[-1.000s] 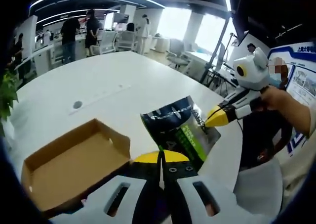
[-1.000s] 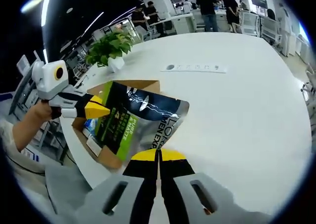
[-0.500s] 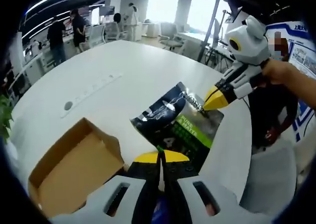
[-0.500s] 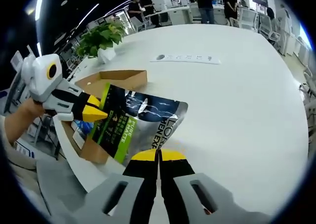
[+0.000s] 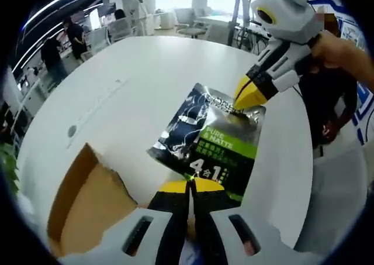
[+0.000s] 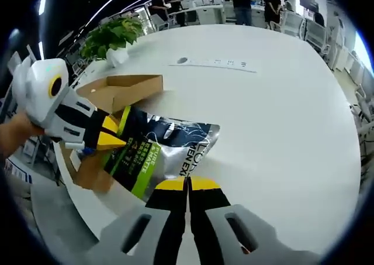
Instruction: Operate the shoe box by opening the lid, removing the specified soft item, and placing it in the target area until the item is outside and the box remains undamaged.
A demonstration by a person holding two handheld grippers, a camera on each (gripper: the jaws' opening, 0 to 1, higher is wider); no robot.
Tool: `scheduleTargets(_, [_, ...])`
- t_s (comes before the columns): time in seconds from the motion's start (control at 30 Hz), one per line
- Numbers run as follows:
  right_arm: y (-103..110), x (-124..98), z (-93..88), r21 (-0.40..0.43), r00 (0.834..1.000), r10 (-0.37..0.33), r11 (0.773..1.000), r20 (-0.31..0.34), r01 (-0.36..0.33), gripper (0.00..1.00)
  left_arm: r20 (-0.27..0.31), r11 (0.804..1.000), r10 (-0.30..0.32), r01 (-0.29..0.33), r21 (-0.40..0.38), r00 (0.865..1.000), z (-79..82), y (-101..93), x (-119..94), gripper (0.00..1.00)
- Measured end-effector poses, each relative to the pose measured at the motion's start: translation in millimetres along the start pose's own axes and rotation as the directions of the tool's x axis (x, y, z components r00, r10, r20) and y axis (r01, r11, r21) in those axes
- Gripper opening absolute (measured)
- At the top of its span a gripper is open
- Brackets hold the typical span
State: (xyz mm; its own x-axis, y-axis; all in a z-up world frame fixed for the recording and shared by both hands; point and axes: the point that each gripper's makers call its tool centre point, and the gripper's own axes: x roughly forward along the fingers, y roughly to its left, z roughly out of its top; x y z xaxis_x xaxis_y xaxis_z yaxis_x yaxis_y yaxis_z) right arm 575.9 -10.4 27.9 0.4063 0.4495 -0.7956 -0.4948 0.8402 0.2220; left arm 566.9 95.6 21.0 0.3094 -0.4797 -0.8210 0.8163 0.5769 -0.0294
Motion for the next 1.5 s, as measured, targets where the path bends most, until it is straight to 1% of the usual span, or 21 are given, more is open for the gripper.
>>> scheduleTargets(0.1, [-3,4,-1.3,-0.003,1.000,-0.012,1.000,0.000,0.012,0.00,-0.029,0.999,0.003,-0.002,0.033,1.000,-3.0,-0.4,8,0.00])
scheduleTargets(0.27, [-7,12,-4.6,0.006,1.000,-0.026,1.000,-0.001,0.026,0.00,-0.065,0.998,0.009,-0.005,0.065,0.998,-7.8,-0.8,16,0.00])
scheduleTargets(0.33, [-9,16,-7.2,0.004,0.999,-0.036,0.999,-0.006,0.036,0.00,-0.063,0.995,0.027,-0.021,0.094,0.998,-4.7,2.7,17,0.00])
scheduleTargets(0.43, [-13,21,-10.8,-0.003,0.999,-0.050,0.999,-0.012,0.050,0.00,-0.063,0.995,0.024,-0.018,0.095,0.998,-2.1,4.2,19,0.00])
scheduleTargets(0.5, [-16,23,-12.3,0.004,0.998,-0.053,0.999,-0.015,0.053,0.00,-0.072,0.994,0.028,-0.020,0.110,0.997,-1.7,4.9,21,0.00])
scheduleTargets(0.53, [-16,24,-12.4,0.010,0.999,-0.052,0.999,-0.015,0.052,0.00,-0.082,0.991,0.034,-0.024,0.131,0.996,-2.3,5.5,22,0.00])
scheduleTargets(0.6, [-16,26,-11.4,0.011,0.998,-0.056,0.998,-0.010,0.056,0.00,-0.111,0.981,0.050,-0.028,0.192,0.993,-4.3,5.8,25,0.00])
scheduleTargets(0.67, [-18,29,-11.1,0.009,0.998,-0.064,0.998,-0.010,0.064,0.00,-0.120,0.971,0.064,-0.034,0.235,0.991,-3.7,4.8,28,0.00])
scheduleTargets(0.7, [-20,29,-11.2,0.006,0.998,-0.069,0.998,-0.010,0.069,0.00,-0.127,0.970,0.062,-0.030,0.242,0.990,-4.4,4.0,29,0.00])
scheduleTargets(0.77, [-21,32,-12.2,0.011,0.997,-0.071,0.997,-0.011,0.072,0.00,-0.133,0.957,0.084,-0.043,0.287,0.988,-3.6,6.3,31,0.00])
scheduleTargets(0.83, [-23,33,-13.5,0.013,0.997,-0.075,0.997,-0.009,0.075,0.00,-0.145,0.947,0.085,-0.034,0.320,0.986,-5.0,4.1,34,0.00])
scheduleTargets(0.9, [-25,35,-15.0,0.020,0.997,-0.073,0.997,-0.011,0.073,0.00,-0.160,0.942,0.084,-0.026,0.336,0.983,-7.7,3.3,38,0.00])
scheduleTargets(0.97, [-25,37,-15.6,0.024,0.997,-0.072,0.997,-0.006,0.072,0.00,-0.170,0.927,0.093,-0.023,0.373,0.981,-9.5,4.3,41,0.00])
scheduleTargets(1.13, [-26,44,-17.1,0.027,0.998,-0.069,0.997,-0.004,0.069,0.00,-0.191,0.915,0.104,-0.018,0.402,0.976,-14.8,5.3,46,0.00])
scheduleTargets(1.23, [-26,47,-17.8,0.030,0.998,-0.066,0.997,-0.002,0.066,0.00,-0.199,0.904,0.112,-0.017,0.427,0.974,-17.5,6.7,48,0.00])
scheduleTargets(1.3, [-27,50,-19.5,0.023,0.997,-0.071,0.997,-0.002,0.071,0.00,-0.191,0.889,0.122,-0.022,0.458,0.974,-16.5,8.1,50,0.00])
scheduleTargets(1.4, [-30,52,-21.2,0.026,0.997,-0.072,0.997,0.000,0.072,0.00,-0.195,0.885,0.122,-0.018,0.466,0.973,-17.3,7.4,51,0.00])
scheduleTargets(1.5, [-29,54,-23.2,0.023,0.998,-0.068,0.997,0.003,0.068,0.00,-0.206,0.882,0.119,-0.008,0.471,0.971,-21.3,7.2,55,0.01])
